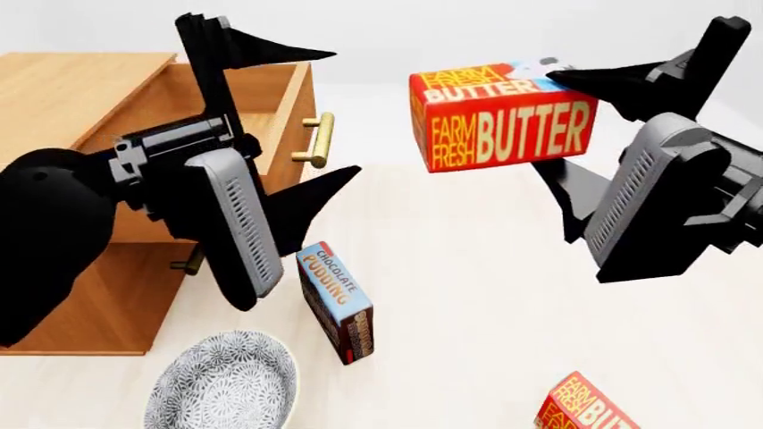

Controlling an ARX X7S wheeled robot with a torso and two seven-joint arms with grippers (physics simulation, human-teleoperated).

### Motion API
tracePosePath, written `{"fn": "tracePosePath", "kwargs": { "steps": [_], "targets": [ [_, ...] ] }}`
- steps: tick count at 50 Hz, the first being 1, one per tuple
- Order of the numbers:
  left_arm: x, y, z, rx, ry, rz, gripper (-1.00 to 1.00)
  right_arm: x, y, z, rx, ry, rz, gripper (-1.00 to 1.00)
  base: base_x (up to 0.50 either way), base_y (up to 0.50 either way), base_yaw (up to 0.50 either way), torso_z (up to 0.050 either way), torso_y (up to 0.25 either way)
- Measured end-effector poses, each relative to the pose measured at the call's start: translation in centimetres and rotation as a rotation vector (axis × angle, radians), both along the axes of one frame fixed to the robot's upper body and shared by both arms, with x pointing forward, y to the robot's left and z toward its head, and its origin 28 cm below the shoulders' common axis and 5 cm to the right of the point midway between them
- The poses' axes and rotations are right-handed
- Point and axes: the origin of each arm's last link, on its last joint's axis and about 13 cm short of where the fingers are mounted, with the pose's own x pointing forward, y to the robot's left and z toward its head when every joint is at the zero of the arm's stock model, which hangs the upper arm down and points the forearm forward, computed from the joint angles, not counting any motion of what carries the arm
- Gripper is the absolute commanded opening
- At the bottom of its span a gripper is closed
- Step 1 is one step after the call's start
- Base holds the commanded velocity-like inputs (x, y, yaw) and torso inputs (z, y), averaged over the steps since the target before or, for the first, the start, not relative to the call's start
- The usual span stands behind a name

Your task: Put the butter at the front in the top drawer of the cabinet and close it.

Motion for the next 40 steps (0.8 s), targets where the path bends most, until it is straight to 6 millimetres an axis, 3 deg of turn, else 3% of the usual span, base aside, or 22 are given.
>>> {"fn": "tracePosePath", "kwargs": {
  "steps": [40],
  "targets": [
    [1.1, -3.0, -0.7, 0.082, -0.033, -0.112, 1.0, -0.3, 1.4, -0.2, -0.011, 0.022, 0.064, -1.0, 0.0, 0.0, 0.0, 0.0, 0.001]
  ]
}}
